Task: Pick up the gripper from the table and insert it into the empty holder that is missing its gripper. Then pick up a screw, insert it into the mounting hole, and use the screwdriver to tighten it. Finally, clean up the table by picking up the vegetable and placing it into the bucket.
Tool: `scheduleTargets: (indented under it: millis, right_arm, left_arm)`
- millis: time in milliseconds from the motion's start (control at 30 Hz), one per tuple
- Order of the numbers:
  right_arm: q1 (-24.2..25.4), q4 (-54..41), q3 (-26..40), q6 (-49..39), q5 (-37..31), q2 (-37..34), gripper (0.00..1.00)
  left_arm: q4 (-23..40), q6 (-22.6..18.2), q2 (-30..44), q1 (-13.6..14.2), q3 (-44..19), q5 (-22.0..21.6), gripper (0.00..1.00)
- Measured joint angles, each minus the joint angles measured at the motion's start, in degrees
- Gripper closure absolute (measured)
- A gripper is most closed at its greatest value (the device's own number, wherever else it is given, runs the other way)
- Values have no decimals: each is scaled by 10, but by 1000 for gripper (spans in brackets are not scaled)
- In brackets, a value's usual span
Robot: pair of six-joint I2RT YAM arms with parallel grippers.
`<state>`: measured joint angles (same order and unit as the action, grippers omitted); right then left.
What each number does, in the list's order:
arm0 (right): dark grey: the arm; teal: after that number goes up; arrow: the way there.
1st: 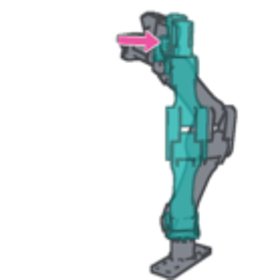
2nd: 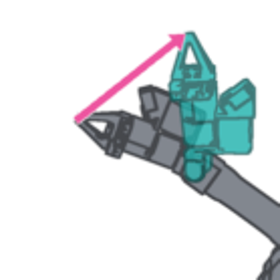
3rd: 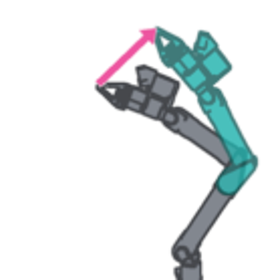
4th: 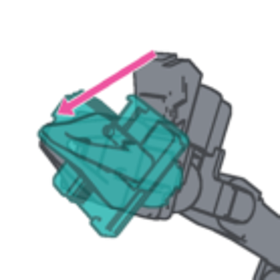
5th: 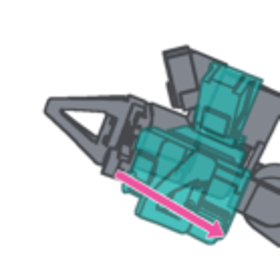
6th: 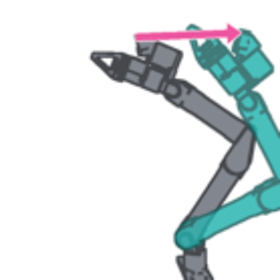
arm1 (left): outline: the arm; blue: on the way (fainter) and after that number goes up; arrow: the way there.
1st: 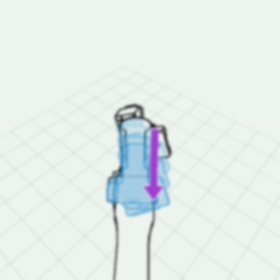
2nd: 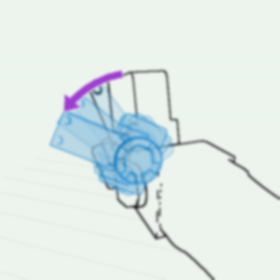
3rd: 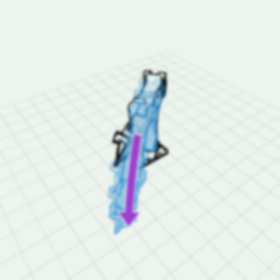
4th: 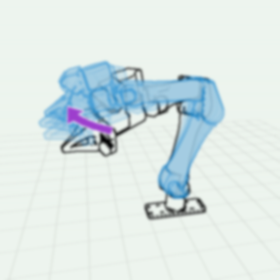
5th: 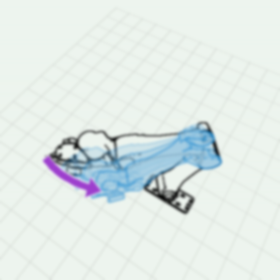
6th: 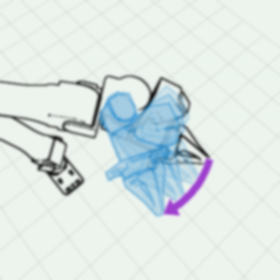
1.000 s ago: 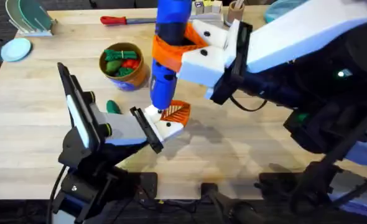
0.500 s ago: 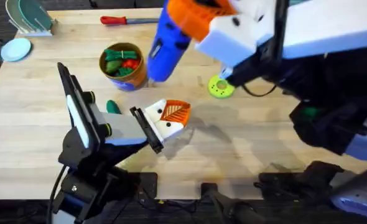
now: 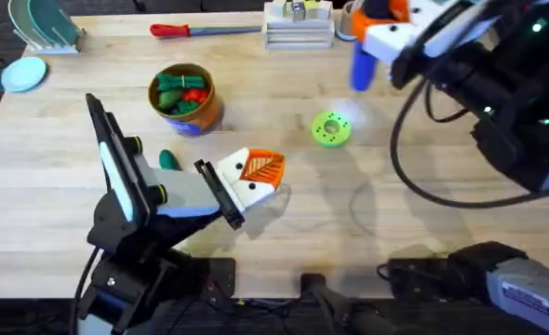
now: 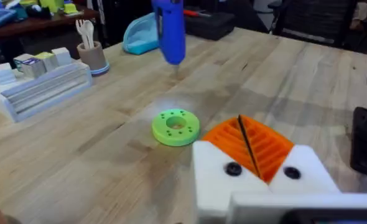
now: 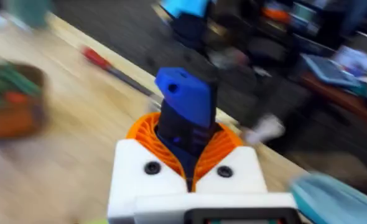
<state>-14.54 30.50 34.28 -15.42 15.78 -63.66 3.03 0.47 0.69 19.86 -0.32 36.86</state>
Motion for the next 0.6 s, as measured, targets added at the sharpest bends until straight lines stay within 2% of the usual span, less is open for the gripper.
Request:
scheduleTargets:
  millis: [133,367,467,600]
  right_arm:
    - [32,-69,0,-114,-105,0,983]
    - [35,-199,0,-328,-310,0,983]
    - [41,-269,0,-398,-371,-10,983]
    - [47,-368,0,-457,-416,-47,983]
  left_arm:
    - [0,0,0,0,0,0,996]
    - [0,0,0,0,0,0,996]
    - [0,0,0,0,0,0,996]
    - [0,0,0,0,0,0,996]
